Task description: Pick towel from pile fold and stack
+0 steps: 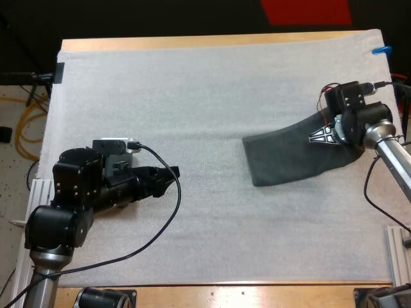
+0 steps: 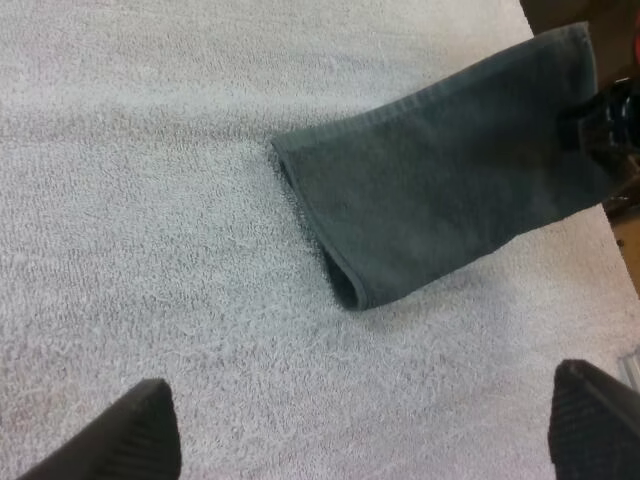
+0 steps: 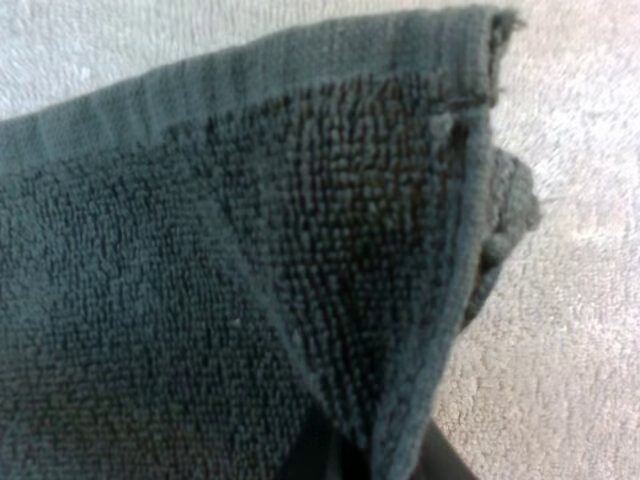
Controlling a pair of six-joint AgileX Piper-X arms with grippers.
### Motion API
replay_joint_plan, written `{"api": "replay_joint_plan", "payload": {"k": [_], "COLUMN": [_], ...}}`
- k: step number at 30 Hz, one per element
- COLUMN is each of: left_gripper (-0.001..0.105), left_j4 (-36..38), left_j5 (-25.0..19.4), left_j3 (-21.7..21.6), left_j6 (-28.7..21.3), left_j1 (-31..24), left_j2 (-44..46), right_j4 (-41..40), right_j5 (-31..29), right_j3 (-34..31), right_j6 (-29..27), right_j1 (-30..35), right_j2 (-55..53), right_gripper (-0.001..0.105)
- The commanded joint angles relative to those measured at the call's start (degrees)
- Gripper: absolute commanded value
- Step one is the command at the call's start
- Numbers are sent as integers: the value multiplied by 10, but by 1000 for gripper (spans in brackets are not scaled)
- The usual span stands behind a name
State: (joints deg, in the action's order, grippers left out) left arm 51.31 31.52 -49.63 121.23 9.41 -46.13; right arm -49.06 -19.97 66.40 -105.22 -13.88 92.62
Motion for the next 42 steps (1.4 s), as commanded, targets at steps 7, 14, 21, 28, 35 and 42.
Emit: {"api": "replay_joint_plan", "payload": {"k": [7, 14, 21, 28, 35, 42], "left_gripper": [72, 72, 72, 72, 72, 72], "left_j4": [11, 11, 11, 11, 11, 11], "left_j5": [4, 4, 4, 4, 4, 4], "left_j3": [-3, -3, -3, -3, -3, -3], "left_j6": [3, 3, 3, 3, 3, -6], "left_j1": [2, 2, 2, 2, 2, 2], "left_j2": [4, 4, 4, 4, 4, 4], "right_j4": [-7, 26, 48, 81, 98, 98], "right_j5": [116, 206, 273, 321, 380, 442], "right_j3": [-1, -1, 2, 3, 3, 21], "right_j6": [60, 134, 199, 230, 229, 205], "right_j1": [-17, -74, -108, -110, -110, -110], "right_j2": [-6, 3, 56, 80, 80, 73], "right_gripper": [0, 0, 0, 0, 15, 77]}}
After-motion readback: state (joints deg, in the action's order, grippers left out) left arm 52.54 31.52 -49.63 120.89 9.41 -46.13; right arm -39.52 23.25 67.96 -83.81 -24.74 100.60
